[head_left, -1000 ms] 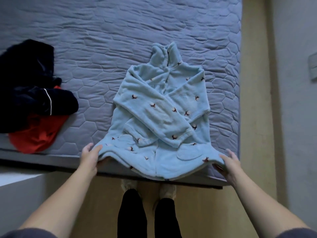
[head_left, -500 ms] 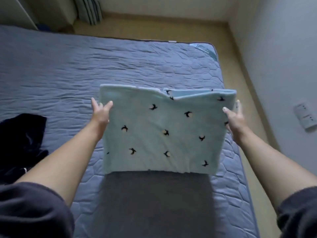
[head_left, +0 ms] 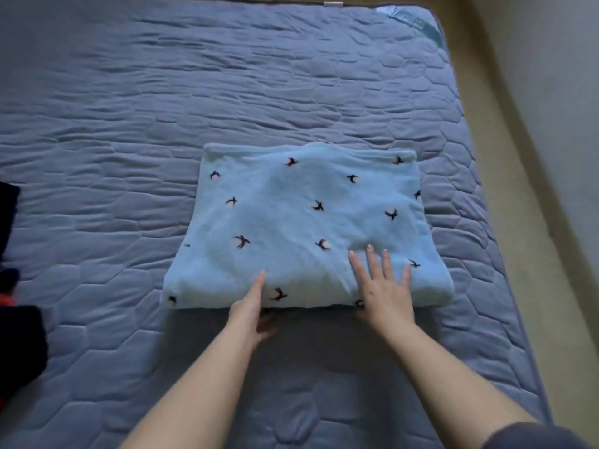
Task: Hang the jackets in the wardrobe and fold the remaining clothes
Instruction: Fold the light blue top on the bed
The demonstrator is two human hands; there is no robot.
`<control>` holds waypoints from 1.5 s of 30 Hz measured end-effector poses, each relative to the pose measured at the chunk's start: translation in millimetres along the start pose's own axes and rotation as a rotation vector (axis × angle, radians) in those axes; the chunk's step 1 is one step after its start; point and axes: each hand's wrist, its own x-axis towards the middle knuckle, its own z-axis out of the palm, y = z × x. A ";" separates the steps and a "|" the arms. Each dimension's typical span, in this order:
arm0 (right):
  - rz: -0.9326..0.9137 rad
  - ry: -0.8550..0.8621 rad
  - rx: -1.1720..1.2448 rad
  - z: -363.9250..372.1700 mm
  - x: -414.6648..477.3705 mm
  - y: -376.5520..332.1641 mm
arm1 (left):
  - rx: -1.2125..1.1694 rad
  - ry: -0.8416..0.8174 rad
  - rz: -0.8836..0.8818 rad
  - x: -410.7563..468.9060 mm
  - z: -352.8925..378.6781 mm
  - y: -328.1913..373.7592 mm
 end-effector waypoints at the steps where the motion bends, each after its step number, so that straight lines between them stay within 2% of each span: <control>1: 0.012 0.005 -0.020 4.2 8.1 -0.1 | -0.099 -0.006 0.001 7.3 6.7 -0.6; 3: 0.021 0.025 -0.055 10.9 17.0 -1.9 | -0.211 0.058 0.047 21.8 18.3 -5.2; 7: -0.054 0.131 -0.041 24.9 11.6 -0.9 | -0.171 0.256 0.170 33.3 22.1 -20.6; 10: -0.116 0.099 0.008 29.1 -18.7 1.2 | -0.116 0.254 0.190 26.9 5.3 -28.3; 17: -0.168 -0.287 0.207 39.0 -144.5 -42.9 | 0.223 0.315 0.070 -13.9 -61.6 -57.5; 20: -0.220 -0.480 0.266 41.0 -190.5 -76.1 | 0.656 0.352 0.038 -28.0 -96.2 -67.0; 23: -0.262 -0.674 0.394 43.2 -227.0 -118.3 | 0.981 0.329 0.120 -35.9 -129.1 -65.2; 25: -0.251 -0.792 0.532 48.8 -241.8 -143.6 | 0.995 0.331 0.188 -33.9 -150.0 -64.1; 27: -0.244 -0.852 0.652 55.6 -247.6 -156.0 | 0.884 0.361 0.233 -29.9 -169.0 -69.1; 30: -0.186 -0.741 0.788 59.3 -240.4 -146.1 | 0.563 0.345 0.184 -31.8 -186.4 -93.6; 33: -0.070 -0.458 0.844 50.1 -212.3 -116.1 | 0.181 0.192 0.068 -41.4 -185.7 -126.6; 36: 0.029 -0.131 0.802 31.6 -169.3 -79.0 | 0.013 0.061 0.063 -48.5 -173.3 -145.5; 39: 0.197 0.078 0.658 15.6 -124.6 -49.6 | -0.022 0.100 0.083 -46.7 -165.5 -146.6; 41: 0.302 0.062 0.623 10.3 -100.1 -37.6 | 0.023 0.161 0.103 -40.0 -165.0 -144.7; 45: 0.364 -0.159 0.778 16.8 -67.2 -30.1 | 0.113 0.194 0.114 -26.7 -168.0 -147.1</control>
